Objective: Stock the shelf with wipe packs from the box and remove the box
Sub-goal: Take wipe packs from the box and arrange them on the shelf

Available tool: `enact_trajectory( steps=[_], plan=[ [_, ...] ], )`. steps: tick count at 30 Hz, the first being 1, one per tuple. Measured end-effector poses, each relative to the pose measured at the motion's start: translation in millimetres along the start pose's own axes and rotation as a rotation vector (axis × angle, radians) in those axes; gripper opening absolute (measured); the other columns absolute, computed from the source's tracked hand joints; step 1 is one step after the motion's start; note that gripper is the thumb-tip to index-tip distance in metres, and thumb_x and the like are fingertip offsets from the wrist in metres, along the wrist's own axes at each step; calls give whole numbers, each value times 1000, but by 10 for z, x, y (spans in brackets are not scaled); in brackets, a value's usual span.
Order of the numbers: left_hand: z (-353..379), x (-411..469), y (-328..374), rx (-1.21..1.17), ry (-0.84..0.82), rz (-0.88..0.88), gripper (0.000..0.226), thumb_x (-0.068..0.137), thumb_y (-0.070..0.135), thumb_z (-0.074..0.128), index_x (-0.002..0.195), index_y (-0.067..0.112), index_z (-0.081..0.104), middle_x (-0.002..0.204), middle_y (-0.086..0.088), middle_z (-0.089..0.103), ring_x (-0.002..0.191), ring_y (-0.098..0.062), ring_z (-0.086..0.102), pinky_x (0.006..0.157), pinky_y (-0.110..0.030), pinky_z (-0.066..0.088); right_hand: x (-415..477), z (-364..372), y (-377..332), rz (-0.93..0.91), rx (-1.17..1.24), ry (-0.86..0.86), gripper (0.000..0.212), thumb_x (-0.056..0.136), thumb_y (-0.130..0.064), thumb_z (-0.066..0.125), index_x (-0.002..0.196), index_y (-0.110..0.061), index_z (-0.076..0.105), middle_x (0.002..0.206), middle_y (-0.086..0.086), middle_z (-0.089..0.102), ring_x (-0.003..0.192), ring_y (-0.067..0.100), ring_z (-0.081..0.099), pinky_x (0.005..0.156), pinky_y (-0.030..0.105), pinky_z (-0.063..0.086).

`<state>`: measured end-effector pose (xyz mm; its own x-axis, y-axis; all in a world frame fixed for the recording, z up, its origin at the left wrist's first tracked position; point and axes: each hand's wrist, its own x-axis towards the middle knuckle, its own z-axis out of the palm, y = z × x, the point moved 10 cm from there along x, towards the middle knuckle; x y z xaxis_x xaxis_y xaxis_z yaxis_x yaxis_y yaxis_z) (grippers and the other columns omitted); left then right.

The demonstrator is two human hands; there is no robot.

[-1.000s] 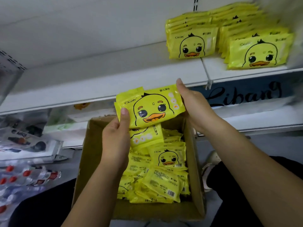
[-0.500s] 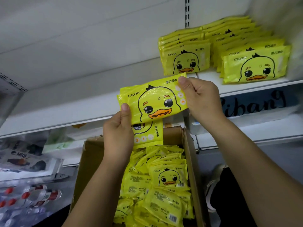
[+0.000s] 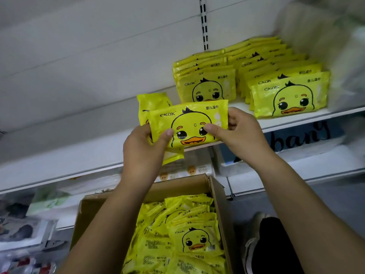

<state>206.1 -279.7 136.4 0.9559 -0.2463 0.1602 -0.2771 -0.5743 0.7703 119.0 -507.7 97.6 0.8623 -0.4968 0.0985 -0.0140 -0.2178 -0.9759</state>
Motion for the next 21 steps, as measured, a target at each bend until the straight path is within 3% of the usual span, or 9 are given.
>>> enact_trajectory(
  steps=[2, 4, 6, 8, 12, 14, 16, 18, 21],
  plan=[
    [88, 128, 67, 99, -6, 35, 24, 89, 45, 74, 86, 22, 71, 89, -2, 69, 79, -18, 63, 69, -30, 49, 95, -81, 62, -23, -13, 84, 71, 68, -68, 76, 106, -9, 63, 106, 23, 68, 100, 41, 63, 86, 59, 53],
    [162, 250, 119, 132, 17, 49, 24, 87, 42, 76, 80, 24, 63, 90, 0, 65, 78, -14, 56, 62, -9, 37, 182, -176, 166, 2, -19, 182, 62, 70, -64, 74, 101, -12, 62, 101, 21, 67, 96, 39, 63, 84, 58, 53],
    [246, 395, 130, 142, 42, 31, 26, 87, 43, 77, 82, 22, 62, 95, 2, 65, 85, -13, 55, 59, -6, 31, 247, -237, 229, 34, -27, 258, 48, 76, -55, 77, 98, -15, 62, 95, 13, 68, 92, 32, 64, 83, 52, 54],
    [317, 538, 153, 157, 65, 29, 28, 87, 46, 76, 83, 21, 63, 96, 2, 66, 88, -15, 57, 58, -12, 31, 320, -272, 284, 51, -59, 322, 33, 83, -41, 79, 99, -17, 63, 92, 4, 69, 90, 26, 63, 81, 45, 53],
    [264, 734, 130, 201, 157, 25, 30, 85, 51, 75, 89, 23, 66, 96, -1, 67, 83, -16, 56, 56, -25, 30, 485, -305, 338, 28, -185, 411, 34, 85, -37, 79, 97, -12, 59, 79, -10, 58, 76, 23, 53, 60, 34, 41],
    [217, 779, 49, 176, 184, 19, 25, 86, 46, 77, 92, 25, 64, 103, -1, 66, 86, -14, 54, 60, -19, 30, 563, -298, 369, 34, -278, 440, 35, 87, -38, 77, 101, -12, 57, 77, -9, 48, 75, 21, 46, 55, 30, 32],
    [220, 813, -71, 87, 174, 2, 20, 87, 37, 78, 96, 27, 63, 105, 2, 66, 90, -12, 54, 66, -10, 33, 637, -290, 364, 25, -339, 480, 38, 88, -38, 76, 108, -11, 57, 88, -2, 56, 81, 23, 52, 59, 34, 38],
    [270, 810, -221, -35, 143, -52, 23, 86, 30, 79, 100, 27, 61, 101, 7, 64, 96, -13, 58, 79, -21, 41, 703, -285, 356, 15, -364, 528, 39, 88, -36, 76, 113, -12, 58, 100, 6, 65, 91, 28, 60, 73, 40, 49],
    [345, 740, -451, -216, 105, -164, 37, 83, 25, 82, 105, 30, 54, 97, 8, 61, 94, -17, 63, 79, -35, 54, 755, -267, 306, 7, -471, 575, 44, 90, -34, 73, 123, -10, 57, 114, 9, 67, 108, 29, 60, 86, 40, 48]
  ],
)
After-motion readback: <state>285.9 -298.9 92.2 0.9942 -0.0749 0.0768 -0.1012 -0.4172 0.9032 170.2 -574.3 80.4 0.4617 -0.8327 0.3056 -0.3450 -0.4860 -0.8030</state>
